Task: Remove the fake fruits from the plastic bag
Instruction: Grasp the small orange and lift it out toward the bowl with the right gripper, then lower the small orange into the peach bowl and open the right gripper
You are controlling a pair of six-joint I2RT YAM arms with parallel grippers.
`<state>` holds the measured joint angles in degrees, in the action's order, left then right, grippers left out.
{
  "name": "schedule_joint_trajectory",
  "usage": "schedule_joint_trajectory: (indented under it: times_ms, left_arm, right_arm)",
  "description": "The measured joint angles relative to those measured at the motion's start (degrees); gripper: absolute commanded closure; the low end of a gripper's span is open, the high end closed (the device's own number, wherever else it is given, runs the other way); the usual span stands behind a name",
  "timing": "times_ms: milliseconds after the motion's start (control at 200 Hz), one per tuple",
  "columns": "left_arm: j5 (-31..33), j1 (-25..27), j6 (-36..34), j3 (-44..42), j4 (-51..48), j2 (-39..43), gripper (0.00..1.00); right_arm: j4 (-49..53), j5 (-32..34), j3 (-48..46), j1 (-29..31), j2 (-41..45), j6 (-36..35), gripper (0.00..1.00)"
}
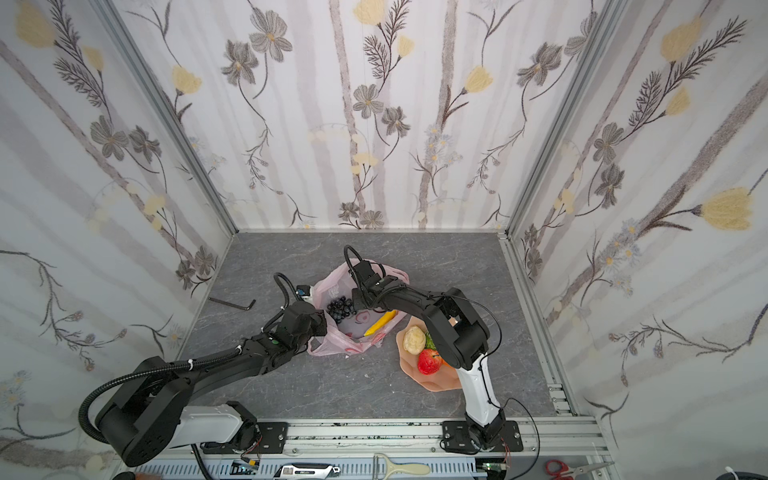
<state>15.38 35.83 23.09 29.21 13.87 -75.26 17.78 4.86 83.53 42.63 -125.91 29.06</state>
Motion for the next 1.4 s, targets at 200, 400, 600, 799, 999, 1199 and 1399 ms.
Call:
schedule_joint_trajectory:
  times_ms: [200,400,600,799,999,1199,1399]
  left_arm:
    - [0.0,0.0,0.0,0.0,0.0,0.0,0.85]
    - [0.3,0.0,-0.2,0.0,0.0,0.0,0.85]
    - [0.5,0.0,-0.2,0.0,0.0,0.0,0.85]
    - [0.7,0.0,-0.2,0.0,-0.1,0.2,0.85]
    - [0.9,0.0,-0.2,0.0,-0.4,0.6,0.85]
    - [0.9,0.0,-0.2,-0.1,-0.4,0.9,0.85]
    - [0.9,0.0,-0.2,-0.3,-0.5,1.6,0.85]
  right_arm:
    - [-0.2,-0.3,-3.1,0.2,4.3,0.0,1.0]
    - [0.4,-1.9,-10.6,1.9,14.0,0.6,1.0]
    - [4.0,-2.5,-19.2,5.4,27.6,0.9,1.0]
    - [12.0,-2.3,-27.3,6.5,43.1,3.1,1.0]
    - [21.6,-1.2,-31.4,6.1,54.5,6.0,1.0]
    - [29.9,-0.2,-32.7,3.0,60.5,8.3,1.0]
    - [36.7,0.0,-33.0,-1.6,63.0,9.0,1.0]
